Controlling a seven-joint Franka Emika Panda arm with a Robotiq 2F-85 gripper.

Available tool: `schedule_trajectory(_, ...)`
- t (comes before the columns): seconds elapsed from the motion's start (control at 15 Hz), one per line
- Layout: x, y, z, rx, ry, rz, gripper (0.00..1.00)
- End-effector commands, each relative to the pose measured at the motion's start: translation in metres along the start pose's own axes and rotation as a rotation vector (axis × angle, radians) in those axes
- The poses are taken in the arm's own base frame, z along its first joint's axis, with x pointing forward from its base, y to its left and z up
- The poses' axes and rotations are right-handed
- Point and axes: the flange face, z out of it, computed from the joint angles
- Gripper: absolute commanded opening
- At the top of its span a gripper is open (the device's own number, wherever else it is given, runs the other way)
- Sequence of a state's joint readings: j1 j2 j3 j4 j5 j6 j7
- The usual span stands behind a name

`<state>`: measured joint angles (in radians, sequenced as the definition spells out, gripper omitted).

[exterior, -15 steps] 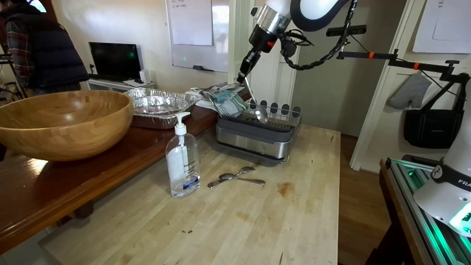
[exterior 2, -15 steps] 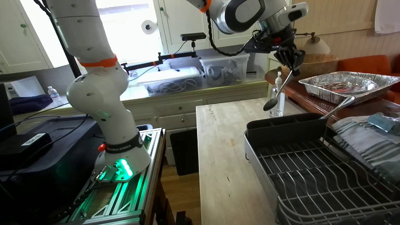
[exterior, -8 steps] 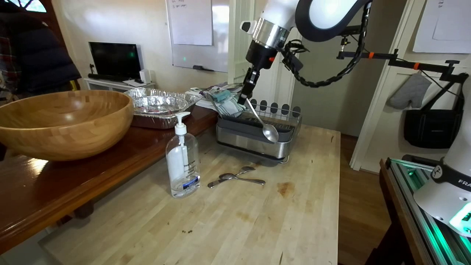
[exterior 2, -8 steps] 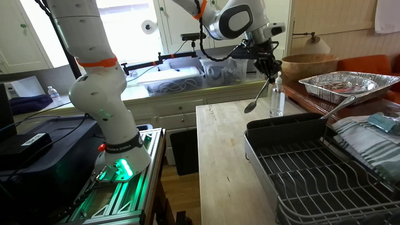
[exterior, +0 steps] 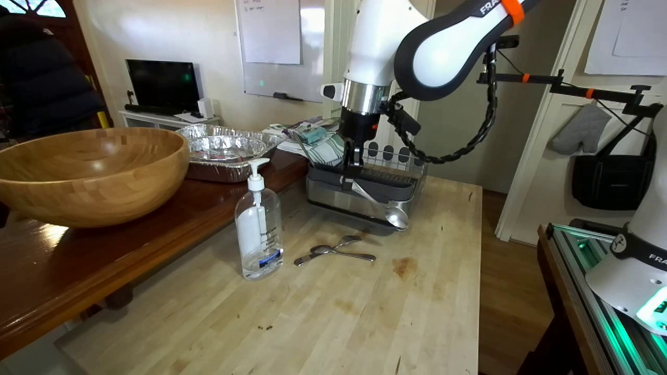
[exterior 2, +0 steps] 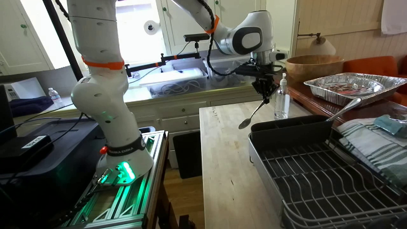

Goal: Remove one silver spoon from the dishrack.

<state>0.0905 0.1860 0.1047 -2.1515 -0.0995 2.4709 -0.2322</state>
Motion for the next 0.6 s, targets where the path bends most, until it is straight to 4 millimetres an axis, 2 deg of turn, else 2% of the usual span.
schedule_trajectory(0.0, 0.015, 0.006, 0.031, -0.012, -0.080, -0.039, 0.01)
schedule_trajectory(0.53, 0.033, 0.015, 0.082, 0.007, -0.140, -0.033, 0.01)
